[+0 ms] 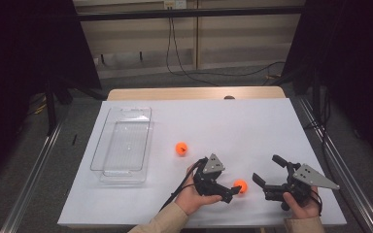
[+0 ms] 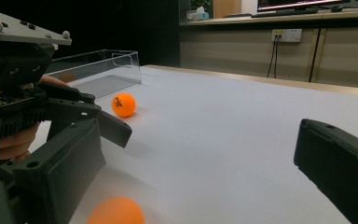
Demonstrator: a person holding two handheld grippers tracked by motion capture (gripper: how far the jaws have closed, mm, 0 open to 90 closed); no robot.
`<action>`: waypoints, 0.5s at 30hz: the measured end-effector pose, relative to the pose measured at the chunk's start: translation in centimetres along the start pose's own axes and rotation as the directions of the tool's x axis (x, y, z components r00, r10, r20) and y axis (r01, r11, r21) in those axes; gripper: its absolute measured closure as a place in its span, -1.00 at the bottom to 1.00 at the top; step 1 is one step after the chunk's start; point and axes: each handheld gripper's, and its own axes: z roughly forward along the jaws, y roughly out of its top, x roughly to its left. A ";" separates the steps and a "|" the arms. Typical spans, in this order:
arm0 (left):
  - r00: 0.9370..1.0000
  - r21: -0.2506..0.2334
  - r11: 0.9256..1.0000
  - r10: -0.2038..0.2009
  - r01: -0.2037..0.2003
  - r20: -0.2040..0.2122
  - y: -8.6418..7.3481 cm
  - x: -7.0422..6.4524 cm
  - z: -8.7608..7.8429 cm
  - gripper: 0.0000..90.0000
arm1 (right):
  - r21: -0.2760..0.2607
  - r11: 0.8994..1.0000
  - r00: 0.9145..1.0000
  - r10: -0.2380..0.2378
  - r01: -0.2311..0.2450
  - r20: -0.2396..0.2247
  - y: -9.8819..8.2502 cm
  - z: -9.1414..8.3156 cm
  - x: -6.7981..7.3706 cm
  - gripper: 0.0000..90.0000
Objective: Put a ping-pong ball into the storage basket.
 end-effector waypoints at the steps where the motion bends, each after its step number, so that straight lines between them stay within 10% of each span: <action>1: 1.000 0.003 1.000 0.005 -0.005 -0.006 0.0 0.0 0.0 -0.95 | 0.000 1.000 1.000 -0.001 0.001 0.000 0.0 0.0 0.0 -0.99; 15: 1.000 0.013 1.000 -0.006 0.006 0.012 0.1 -0.2 0.5 -0.88 | -0.002 1.000 1.000 0.000 0.000 0.000 0.0 0.0 0.0 -0.99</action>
